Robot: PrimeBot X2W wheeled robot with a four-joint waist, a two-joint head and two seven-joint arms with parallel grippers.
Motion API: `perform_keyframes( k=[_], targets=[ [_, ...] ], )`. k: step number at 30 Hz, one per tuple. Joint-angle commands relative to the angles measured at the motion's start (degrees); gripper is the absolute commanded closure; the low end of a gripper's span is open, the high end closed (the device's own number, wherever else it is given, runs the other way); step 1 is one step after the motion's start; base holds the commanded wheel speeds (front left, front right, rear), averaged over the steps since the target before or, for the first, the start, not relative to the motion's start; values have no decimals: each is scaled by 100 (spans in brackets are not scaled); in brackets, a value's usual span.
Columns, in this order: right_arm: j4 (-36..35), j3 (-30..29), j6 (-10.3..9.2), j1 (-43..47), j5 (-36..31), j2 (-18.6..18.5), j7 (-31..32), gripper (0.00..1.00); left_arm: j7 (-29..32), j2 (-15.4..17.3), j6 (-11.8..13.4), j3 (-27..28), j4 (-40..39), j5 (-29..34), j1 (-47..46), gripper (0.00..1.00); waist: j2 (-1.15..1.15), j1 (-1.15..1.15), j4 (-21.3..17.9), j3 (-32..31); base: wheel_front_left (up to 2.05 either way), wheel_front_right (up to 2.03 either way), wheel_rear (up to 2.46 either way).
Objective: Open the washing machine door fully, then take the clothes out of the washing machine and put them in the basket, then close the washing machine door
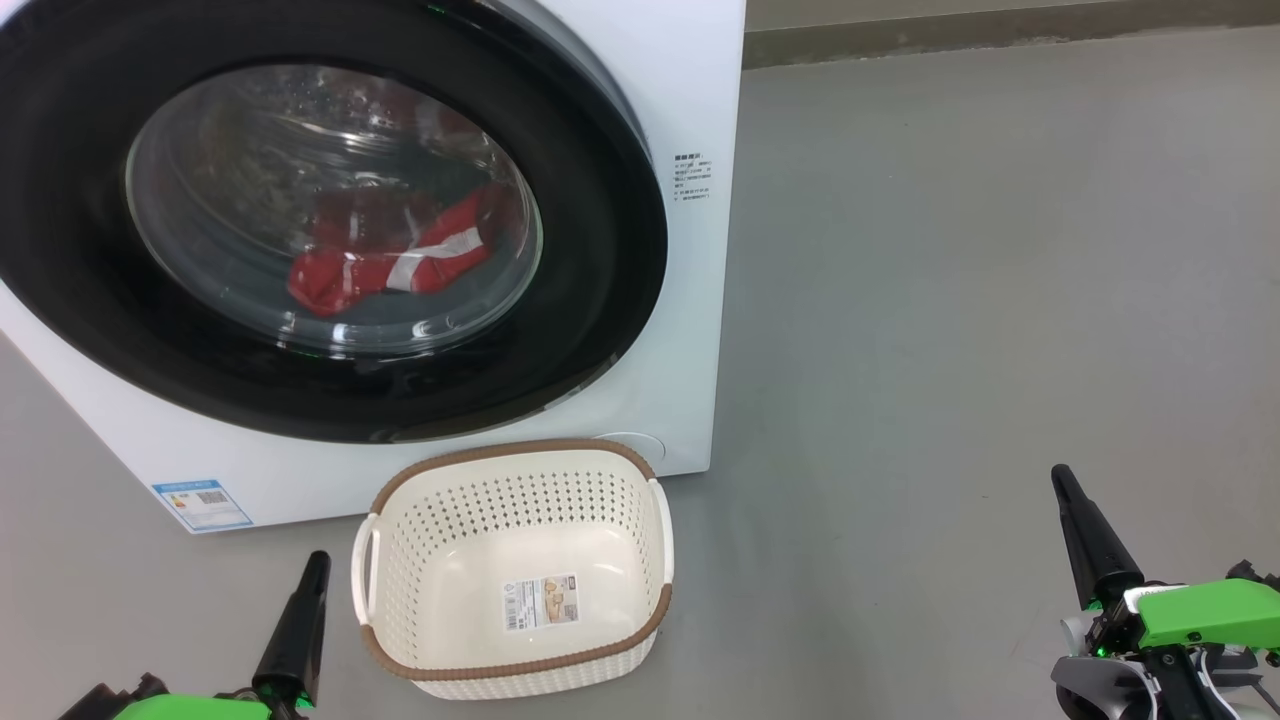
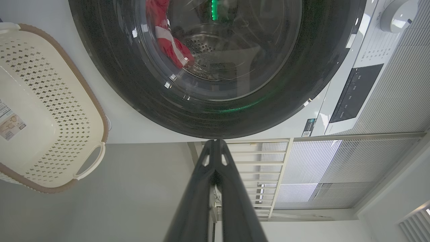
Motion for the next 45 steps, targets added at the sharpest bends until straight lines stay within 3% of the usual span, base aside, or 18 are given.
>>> perform_keyframes(
  k=[1, 5, 6, 17, 25, 45],
  targets=[
    [-141, 95, 39, -238, -9, -66, 32, 100, 23, 45, -40, 204, -119, -41, -241, 100, 0, 0, 0, 0, 0, 0, 0],
    [-141, 95, 39, -238, -9, -66, 32, 100, 23, 45, -40, 204, -119, -41, -241, 100, 0, 0, 0, 0, 0, 0, 0],
    [0, 0, 0, 0, 0, 0, 0, 0, -1, 0, 0, 0, 0, 0, 0, 0, 0, 0, 0, 0, 0, 0, 0],
    [179, 119, -5, 132, -61, 67, -110, 0, -122, -18, 2, -108, 200, 75, 89, 0, 0, 13, -1, -7, 0, 0, 0],
    [118, 225, -2, 125, -320, -2, -245, 0, -241, 4, -1, -177, 151, 367, 63, 0, 0, 1, -4, 10, 0, 0, 0],
    [-84, 306, 5, 45, -2329, -69, -582, 0, -580, -5, -8, -269, -145, 2034, -16, 0, 0, 0, -1, 63, 0, 0, 0]
  ],
)
